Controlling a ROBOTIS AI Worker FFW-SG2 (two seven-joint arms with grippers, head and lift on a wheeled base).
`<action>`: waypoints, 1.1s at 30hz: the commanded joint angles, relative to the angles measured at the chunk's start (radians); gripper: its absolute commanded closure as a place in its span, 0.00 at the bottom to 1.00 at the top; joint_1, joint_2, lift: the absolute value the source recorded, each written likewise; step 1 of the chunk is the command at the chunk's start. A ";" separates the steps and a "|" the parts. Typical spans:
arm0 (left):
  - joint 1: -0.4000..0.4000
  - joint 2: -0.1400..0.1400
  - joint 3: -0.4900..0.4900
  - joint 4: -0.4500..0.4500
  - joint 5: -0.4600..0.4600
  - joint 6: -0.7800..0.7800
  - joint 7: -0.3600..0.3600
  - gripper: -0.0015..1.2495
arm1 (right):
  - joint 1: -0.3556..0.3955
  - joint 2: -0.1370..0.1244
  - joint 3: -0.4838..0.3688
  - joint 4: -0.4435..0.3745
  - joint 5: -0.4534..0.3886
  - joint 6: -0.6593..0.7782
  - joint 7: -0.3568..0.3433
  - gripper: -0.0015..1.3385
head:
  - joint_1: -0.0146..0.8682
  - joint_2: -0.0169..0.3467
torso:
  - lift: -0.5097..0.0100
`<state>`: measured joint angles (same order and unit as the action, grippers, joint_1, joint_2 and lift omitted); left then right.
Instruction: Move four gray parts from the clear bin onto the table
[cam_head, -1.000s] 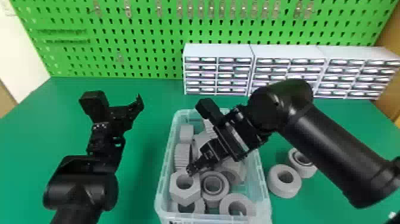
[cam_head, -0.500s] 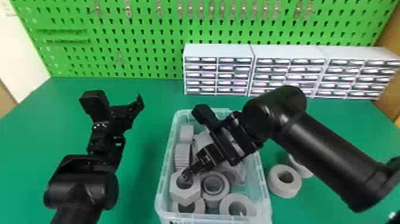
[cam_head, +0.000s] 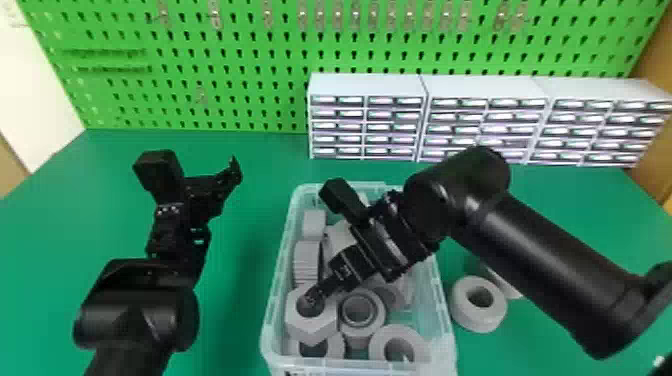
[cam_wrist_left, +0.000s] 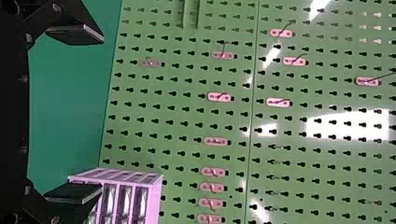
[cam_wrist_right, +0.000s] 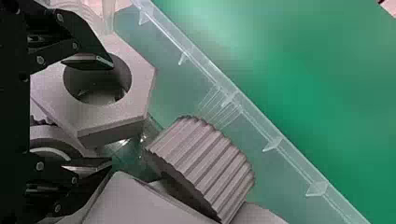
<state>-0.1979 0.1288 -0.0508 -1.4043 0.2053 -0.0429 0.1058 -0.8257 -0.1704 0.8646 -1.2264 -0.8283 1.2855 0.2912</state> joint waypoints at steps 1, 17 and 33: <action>0.000 0.000 0.000 -0.001 0.000 0.000 0.000 0.13 | 0.003 0.000 0.010 0.004 0.000 -0.012 0.003 0.39 | 0.80 0.24 | 0.88; 0.000 0.002 -0.003 -0.001 0.002 0.000 0.000 0.13 | 0.002 0.000 0.014 0.007 0.002 -0.012 0.005 0.40 | 0.80 0.24 | 0.88; 0.003 0.006 -0.001 -0.001 0.006 0.000 0.000 0.13 | 0.002 0.000 -0.013 0.007 0.017 0.018 0.005 0.77 | 0.80 0.24 | 0.88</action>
<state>-0.1985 0.1334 -0.0551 -1.4051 0.2117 -0.0430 0.1058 -0.8242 -0.1703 0.8628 -1.2195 -0.8167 1.2946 0.2961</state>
